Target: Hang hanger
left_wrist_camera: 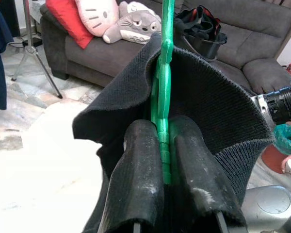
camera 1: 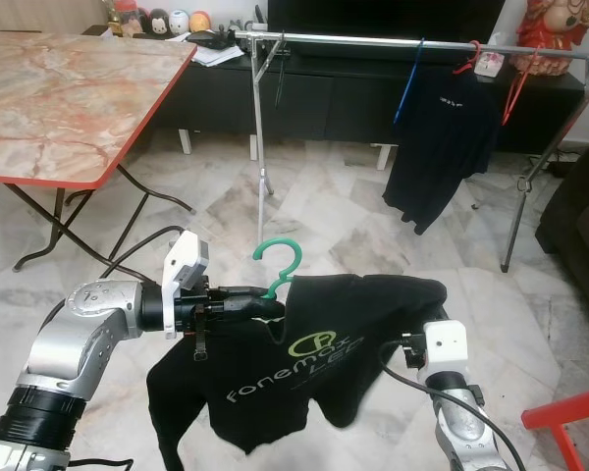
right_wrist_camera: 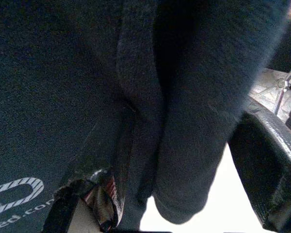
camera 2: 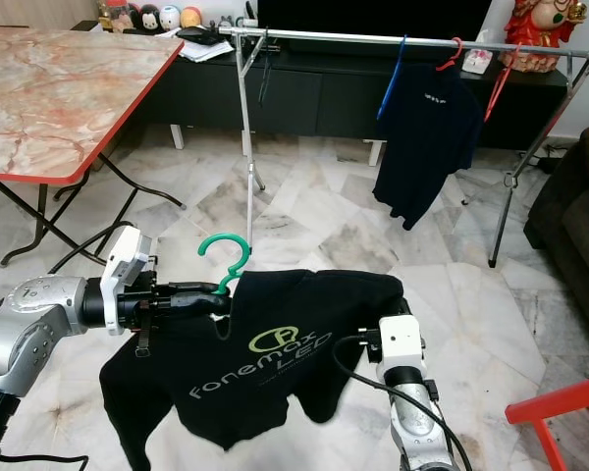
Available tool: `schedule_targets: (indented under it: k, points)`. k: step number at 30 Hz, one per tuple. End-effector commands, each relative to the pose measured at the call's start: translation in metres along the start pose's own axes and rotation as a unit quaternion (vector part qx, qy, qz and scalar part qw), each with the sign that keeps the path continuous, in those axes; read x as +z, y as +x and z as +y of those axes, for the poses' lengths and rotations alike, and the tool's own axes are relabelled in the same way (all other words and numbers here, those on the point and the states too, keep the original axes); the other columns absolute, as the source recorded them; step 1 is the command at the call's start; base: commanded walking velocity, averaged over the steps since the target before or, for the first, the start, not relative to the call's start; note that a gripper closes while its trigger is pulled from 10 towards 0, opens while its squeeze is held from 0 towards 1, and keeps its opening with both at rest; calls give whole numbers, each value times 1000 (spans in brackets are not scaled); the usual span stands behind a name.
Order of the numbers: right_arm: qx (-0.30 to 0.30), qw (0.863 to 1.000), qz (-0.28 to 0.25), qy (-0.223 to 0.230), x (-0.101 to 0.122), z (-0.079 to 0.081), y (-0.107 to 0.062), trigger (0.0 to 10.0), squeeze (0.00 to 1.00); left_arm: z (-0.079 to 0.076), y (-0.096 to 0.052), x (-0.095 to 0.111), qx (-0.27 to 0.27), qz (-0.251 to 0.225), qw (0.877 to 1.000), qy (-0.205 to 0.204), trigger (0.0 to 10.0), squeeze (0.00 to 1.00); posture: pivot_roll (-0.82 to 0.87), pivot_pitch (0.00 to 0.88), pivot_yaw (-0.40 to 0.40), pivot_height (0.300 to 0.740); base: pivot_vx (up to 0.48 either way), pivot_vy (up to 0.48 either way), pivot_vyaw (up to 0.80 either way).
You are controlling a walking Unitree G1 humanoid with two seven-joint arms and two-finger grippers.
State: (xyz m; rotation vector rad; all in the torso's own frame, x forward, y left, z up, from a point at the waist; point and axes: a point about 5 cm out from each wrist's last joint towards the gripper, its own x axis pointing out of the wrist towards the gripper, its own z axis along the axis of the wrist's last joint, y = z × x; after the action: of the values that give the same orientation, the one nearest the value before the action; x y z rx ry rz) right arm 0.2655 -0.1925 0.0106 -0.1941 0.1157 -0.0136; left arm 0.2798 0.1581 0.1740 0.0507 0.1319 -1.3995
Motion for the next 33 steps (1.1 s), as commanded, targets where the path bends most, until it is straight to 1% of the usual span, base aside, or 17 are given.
schedule_targets:
  k: [1,2,3,4,15,29,33]
  points:
    - [15,1000,-2,18,1,5,0,10000,0,-4,2,9,-19,-2,1000,16,10000,0,0,0,-50,740,0,0,0]
    - [31,999,0,26,0,9,0,9765,0,-4,2,10,-20,-2,1000,17,10000,0,0,0,-49,740,0,0,0]
    - [40,999,1,31,0,12,0,9765,0,-4,2,11,-20,-3,1000,18,10000,0,0,0,-48,740,0,0,0]
    - [43,998,1,35,0,14,0,0,0,-4,1,11,-20,-2,1000,19,10000,0,-1,0,-48,740,0,0,0]
    - [41,998,3,37,0,10,1,0,0,-5,0,10,-12,1,1000,20,10000,0,1,0,-52,740,0,0,0]
    - [41,998,3,39,2,12,3,0,0,-5,-1,10,-8,1,1000,22,10000,0,3,0,-52,740,0,0,0]
    - [42,998,2,37,2,13,3,0,0,-6,-1,8,-11,7,1000,20,10000,0,3,0,-51,740,0,0,0]
